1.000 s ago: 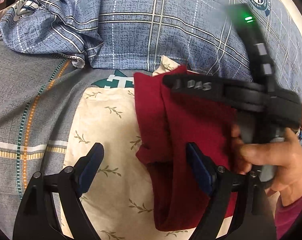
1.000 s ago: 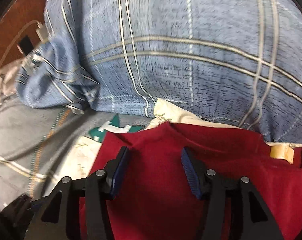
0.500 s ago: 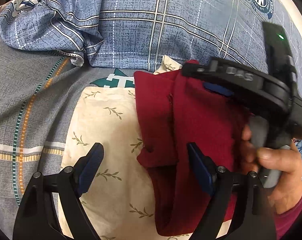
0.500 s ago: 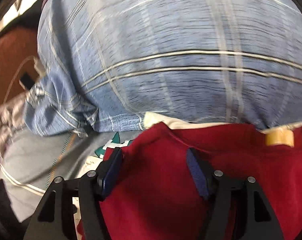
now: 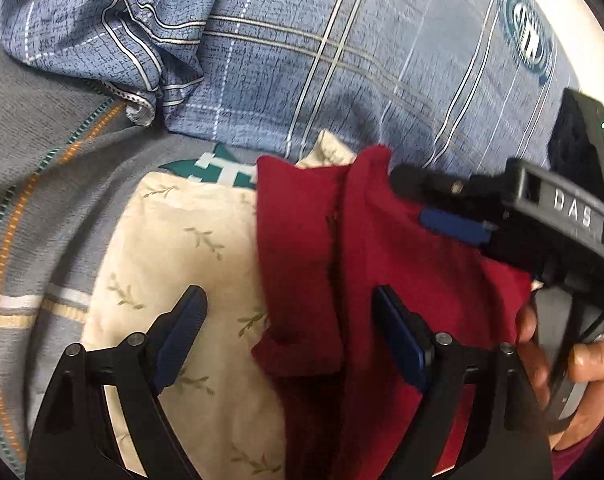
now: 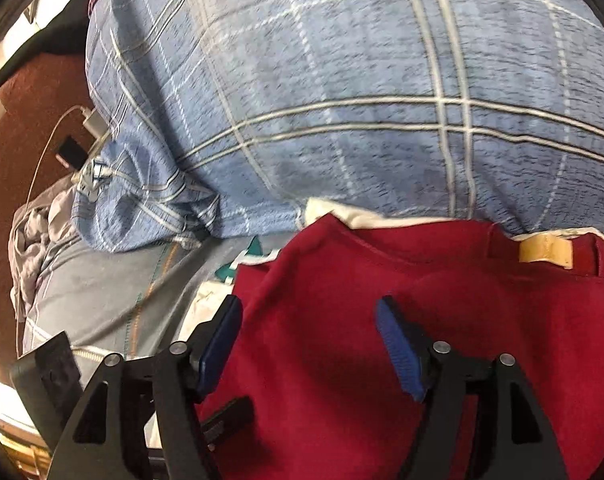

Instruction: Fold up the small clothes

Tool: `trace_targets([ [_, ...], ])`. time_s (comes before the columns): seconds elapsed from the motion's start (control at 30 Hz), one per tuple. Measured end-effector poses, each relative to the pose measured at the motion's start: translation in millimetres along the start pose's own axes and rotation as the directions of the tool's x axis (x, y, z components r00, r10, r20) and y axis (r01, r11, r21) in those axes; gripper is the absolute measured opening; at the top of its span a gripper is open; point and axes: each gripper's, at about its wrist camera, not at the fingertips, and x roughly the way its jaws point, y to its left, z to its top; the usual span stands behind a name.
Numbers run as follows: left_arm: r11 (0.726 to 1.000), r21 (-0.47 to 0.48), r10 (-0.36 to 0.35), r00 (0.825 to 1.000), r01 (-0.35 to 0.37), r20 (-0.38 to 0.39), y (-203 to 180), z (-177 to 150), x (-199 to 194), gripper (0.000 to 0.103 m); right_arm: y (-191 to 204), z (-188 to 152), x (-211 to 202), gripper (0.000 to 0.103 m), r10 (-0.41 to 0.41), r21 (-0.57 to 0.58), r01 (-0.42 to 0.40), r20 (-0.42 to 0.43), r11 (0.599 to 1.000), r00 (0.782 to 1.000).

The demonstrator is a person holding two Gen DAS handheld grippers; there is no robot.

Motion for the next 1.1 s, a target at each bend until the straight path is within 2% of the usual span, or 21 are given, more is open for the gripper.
trace_targets([
  [0.03, 0.999, -0.012, -0.033, 0.999, 0.033, 0.007, 1, 1, 2, 0.079, 4, -1, 2, 0.072, -0.007, -0.009, 0.007, -0.011, 1.000, 1.000],
  [0.1, 0.996, -0.015, -0.087, 0.996, 0.087, -0.002, -1, 5, 6, 0.051, 12, 1, 4, 0.072, -0.018, -0.036, 0.017, -0.027, 0.999, 0.999],
  [0.13, 0.993, -0.015, -0.115, 0.993, 0.115, -0.015, -2, 6, 7, 0.049, 14, 2, 3, 0.072, -0.019, -0.041, 0.017, -0.034, 0.999, 0.999],
  [0.27, 0.989, -0.004, -0.150, 0.989, 0.150, 0.006, -7, 7, -1, 0.045, 19, 7, 4, 0.076, 0.005, -0.030, -0.008, -0.079, 1.000, 0.997],
  [0.37, 0.978, 0.022, -0.207, 0.977, 0.206, 0.041, -15, 10, -15, 0.045, 22, 11, 8, 0.076, 0.020, -0.018, -0.022, -0.121, 1.000, 0.993],
  [0.53, 0.971, 0.107, -0.218, 0.974, 0.212, 0.055, -33, 8, -24, 0.045, 30, 18, 8, 0.081, 0.084, 0.004, -0.084, -0.148, 0.996, 0.985],
  [0.67, 0.967, 0.142, -0.219, 0.974, 0.210, 0.055, -38, 8, -28, 0.045, 43, 21, 19, 0.081, 0.061, -0.048, -0.074, -0.230, 0.996, 0.971],
  [0.77, 0.965, 0.153, -0.221, 0.974, 0.212, 0.047, -41, 7, -29, 0.045, 50, 19, 27, 0.079, -0.011, -0.127, -0.023, -0.259, 0.992, 0.966],
  [0.83, 0.962, 0.182, -0.215, 0.976, 0.206, 0.035, -46, 4, -32, 0.045, 49, 16, 31, 0.062, -0.055, -0.173, 0.009, -0.265, 0.985, 0.963],
  [0.9, 0.959, 0.216, -0.195, 0.980, 0.184, 0.032, -51, 3, -32, 0.048, 48, 11, 29, 0.034, -0.106, -0.236, 0.049, -0.236, 0.970, 0.966],
  [0.93, 0.958, 0.233, -0.180, 0.983, 0.169, 0.026, -53, 2, -34, 0.052, 46, 9, 28, 0.031, -0.105, -0.239, 0.050, -0.224, 0.970, 0.969],
  [1.0, 0.958, 0.239, -0.168, 0.986, 0.160, 0.014, -51, 1, -38, 0.067, 38, 6, 19, 0.023, -0.080, -0.214, 0.039, -0.186, 0.976, 0.979],
  [1.07, 0.964, 0.233, -0.134, 0.991, 0.127, 0.017, -46, -1, -42, 0.079, 33, 3, 10, 0.021, -0.070, -0.203, 0.039, -0.152, 0.978, 0.986],
  [1.1, 0.968, 0.230, -0.112, 0.993, 0.105, 0.020, -44, -3, -44, 0.081, 29, 1, 6, 0.020, -0.064, -0.188, 0.037, -0.137, 0.981, 0.988],
])
